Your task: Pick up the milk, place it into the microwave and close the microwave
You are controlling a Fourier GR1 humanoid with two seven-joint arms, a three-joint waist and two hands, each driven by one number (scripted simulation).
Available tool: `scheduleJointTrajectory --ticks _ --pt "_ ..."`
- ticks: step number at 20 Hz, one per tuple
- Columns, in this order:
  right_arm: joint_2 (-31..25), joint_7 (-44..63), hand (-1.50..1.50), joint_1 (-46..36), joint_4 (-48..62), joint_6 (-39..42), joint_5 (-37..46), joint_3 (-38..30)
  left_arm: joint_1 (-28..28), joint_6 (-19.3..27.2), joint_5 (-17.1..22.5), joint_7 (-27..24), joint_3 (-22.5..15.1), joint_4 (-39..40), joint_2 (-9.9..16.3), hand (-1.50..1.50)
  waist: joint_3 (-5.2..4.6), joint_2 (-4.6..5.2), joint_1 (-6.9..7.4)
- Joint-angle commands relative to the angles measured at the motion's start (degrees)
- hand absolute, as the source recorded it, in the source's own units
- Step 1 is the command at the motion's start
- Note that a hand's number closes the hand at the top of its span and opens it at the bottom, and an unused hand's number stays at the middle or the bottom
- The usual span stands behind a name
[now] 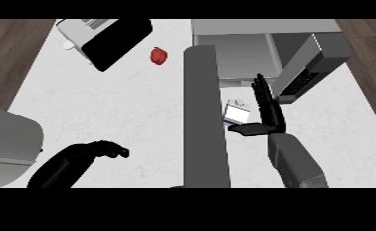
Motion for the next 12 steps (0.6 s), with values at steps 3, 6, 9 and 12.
scheduleJointTrajectory --ticks 3,6,9,12 --pt "-3.04 -0.75 -1.50 11.59 -7.64 1.62 0.17 2.02 -3.31 7.06 -8.21 -4.47 -7.06 4.18 -0.06 1.50 -0.07 -0.17 -0.84" --pt "-3.68 -1.06 -1.50 17.22 -12.99 2.11 -0.16 2.76 -7.69 6.37 -12.01 -6.98 -5.09 10.41 -0.06 1.50 -0.15 -0.08 -1.63" --pt "-3.79 -2.23 -1.50 25.39 -18.88 4.54 -1.02 3.60 -9.77 9.71 -14.39 -5.72 -9.61 11.24 -0.06 1.50 -0.12 -0.05 -1.73" --pt "-4.10 -3.93 -1.50 32.78 -24.28 4.88 -1.38 4.24 -8.95 11.70 -20.13 -11.86 -13.88 14.31 -0.05 1.50 -0.24 -0.08 -2.37"
